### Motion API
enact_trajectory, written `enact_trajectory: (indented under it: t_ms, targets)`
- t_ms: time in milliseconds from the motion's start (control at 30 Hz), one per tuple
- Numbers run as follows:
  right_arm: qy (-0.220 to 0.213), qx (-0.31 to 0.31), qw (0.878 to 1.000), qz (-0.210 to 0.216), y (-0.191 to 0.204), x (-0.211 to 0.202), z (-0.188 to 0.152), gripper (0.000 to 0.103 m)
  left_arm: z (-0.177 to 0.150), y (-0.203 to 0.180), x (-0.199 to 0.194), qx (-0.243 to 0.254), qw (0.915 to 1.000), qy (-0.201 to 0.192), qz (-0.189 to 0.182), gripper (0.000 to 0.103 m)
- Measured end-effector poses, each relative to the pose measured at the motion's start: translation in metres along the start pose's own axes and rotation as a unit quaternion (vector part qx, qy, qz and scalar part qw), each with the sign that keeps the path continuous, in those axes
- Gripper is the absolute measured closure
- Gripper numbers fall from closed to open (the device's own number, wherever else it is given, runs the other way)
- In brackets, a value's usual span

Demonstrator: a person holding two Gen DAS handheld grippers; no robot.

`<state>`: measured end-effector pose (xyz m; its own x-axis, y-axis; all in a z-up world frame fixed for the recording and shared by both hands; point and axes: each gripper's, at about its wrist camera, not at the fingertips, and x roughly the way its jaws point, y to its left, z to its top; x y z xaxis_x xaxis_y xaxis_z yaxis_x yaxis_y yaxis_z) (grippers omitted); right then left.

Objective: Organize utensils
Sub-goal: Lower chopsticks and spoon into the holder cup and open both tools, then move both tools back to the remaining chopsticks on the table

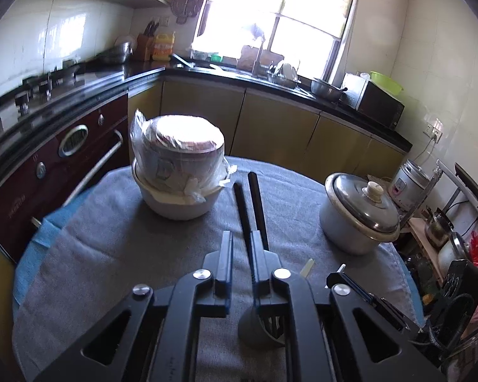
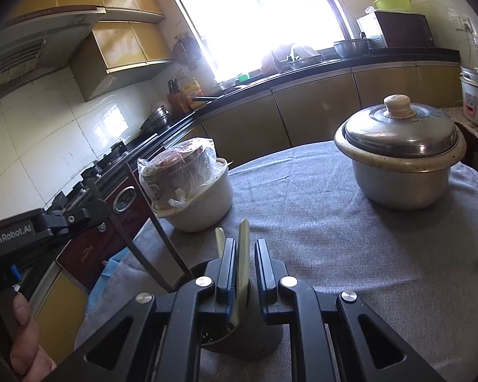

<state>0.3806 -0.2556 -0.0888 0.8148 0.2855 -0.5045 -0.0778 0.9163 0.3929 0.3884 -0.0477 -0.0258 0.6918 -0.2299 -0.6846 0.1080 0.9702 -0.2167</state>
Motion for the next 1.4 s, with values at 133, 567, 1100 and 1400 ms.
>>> enact_trajectory:
  t_ms: [133,567,1100,1400]
  targets:
    - [0.001,0.017,1.000,0.003,-0.002,-0.009,0.002,0.089,0.000,0.009,-0.005,-0.028,0.9994,0.018,-0.001,0.060]
    - [0.019,0.032,0.999,0.024,0.002,-0.086,-0.017,0.065,-0.051,0.039,-0.072,-0.053,0.9967,0.060,-0.013,0.039]
    - [0.250,-0.014,0.968,0.024,0.010,-0.017,-0.103,0.080,-0.158,0.067,-0.020,-0.073,0.9727,0.218,0.031,0.044]
    - [0.304,-0.054,0.951,-0.004,0.015,0.014,-0.117,0.086,-0.166,0.062,-0.003,-0.065,0.9701,0.232,0.029,0.044]
